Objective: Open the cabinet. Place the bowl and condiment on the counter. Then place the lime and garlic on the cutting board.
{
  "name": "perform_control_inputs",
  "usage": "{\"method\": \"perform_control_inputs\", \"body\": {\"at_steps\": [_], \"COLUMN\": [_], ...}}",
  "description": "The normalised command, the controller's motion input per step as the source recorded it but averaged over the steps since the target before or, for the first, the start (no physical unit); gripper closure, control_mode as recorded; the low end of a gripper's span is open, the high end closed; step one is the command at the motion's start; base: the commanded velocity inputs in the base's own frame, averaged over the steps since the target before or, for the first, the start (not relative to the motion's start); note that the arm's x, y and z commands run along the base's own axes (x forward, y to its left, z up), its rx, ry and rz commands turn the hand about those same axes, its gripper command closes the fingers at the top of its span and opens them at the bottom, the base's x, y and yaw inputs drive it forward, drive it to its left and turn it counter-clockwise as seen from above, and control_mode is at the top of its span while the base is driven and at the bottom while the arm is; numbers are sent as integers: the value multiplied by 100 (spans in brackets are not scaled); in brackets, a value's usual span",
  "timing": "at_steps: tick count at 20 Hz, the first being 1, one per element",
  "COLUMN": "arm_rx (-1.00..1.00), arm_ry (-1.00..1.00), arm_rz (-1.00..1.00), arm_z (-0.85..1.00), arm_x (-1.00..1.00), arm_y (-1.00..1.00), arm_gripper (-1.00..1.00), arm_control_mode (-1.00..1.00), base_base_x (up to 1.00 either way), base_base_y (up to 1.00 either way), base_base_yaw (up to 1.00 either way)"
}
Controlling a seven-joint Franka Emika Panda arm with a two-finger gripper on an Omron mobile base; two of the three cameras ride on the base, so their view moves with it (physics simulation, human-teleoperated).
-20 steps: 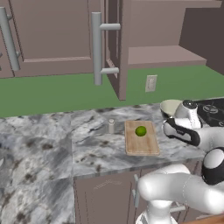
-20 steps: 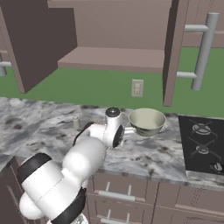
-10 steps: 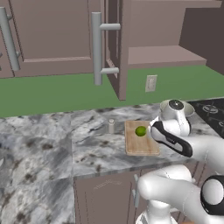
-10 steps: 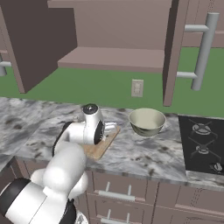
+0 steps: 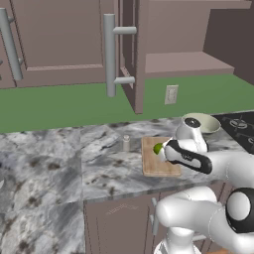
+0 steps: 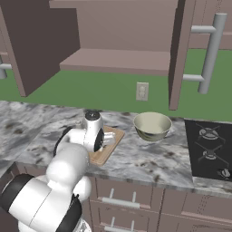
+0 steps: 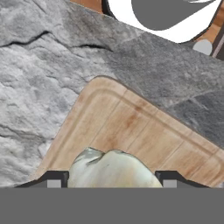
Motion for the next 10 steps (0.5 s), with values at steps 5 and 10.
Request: {"method": "perform_control_inputs", "body": {"at_steps": [5, 10], "arm_rx": [0, 0], "arm_ry": [4, 0], "arm_rz": [0, 0], "arm_z": [-12, -2], "arm_x": [22, 7], "arm_y": [21, 5], "arm_gripper": [100, -100], "arm_control_mode": [-100, -100], "base_base_x": [0, 0], "base_base_y": [0, 0], "base_base_yaw": [0, 0]}}
